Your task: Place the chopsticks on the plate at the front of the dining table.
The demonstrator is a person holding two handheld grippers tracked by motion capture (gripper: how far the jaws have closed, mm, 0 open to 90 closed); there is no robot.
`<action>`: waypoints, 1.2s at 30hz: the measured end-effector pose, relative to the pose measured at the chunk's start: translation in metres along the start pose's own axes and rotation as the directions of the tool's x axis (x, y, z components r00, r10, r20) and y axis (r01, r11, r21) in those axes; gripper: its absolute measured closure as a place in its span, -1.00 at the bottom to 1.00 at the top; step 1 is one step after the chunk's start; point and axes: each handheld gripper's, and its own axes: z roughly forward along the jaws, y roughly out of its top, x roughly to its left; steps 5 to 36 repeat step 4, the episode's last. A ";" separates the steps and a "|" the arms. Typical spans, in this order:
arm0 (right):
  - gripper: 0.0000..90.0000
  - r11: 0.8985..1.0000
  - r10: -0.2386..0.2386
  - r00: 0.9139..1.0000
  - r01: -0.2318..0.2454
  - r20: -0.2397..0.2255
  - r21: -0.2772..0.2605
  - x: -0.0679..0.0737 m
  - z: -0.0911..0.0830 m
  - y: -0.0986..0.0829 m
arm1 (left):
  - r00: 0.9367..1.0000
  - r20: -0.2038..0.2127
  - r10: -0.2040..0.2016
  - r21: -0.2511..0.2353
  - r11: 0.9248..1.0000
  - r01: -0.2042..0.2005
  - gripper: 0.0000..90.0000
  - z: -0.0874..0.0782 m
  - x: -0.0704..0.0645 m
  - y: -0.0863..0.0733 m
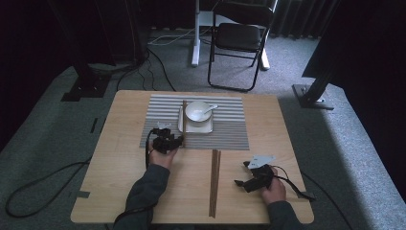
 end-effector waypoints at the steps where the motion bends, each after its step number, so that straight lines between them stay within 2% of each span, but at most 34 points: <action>1: -0.74 1.000 -0.001 1.000 0.001 0.000 0.001 0.000 0.000 0.000 | 1.000 0.002 0.003 0.004 1.000 -0.003 0.21 -0.003 -0.001 -0.005; 4: -0.74 1.000 0.000 1.000 0.000 0.000 0.000 0.000 0.000 0.000 | 0.999 0.000 0.034 0.008 0.999 -0.034 0.18 -0.010 -0.006 -0.019; 36: -0.74 1.000 0.000 1.000 0.000 0.000 0.000 0.000 0.000 0.000 | 0.999 0.000 0.034 0.008 0.999 -0.034 0.18 -0.010 -0.006 -0.019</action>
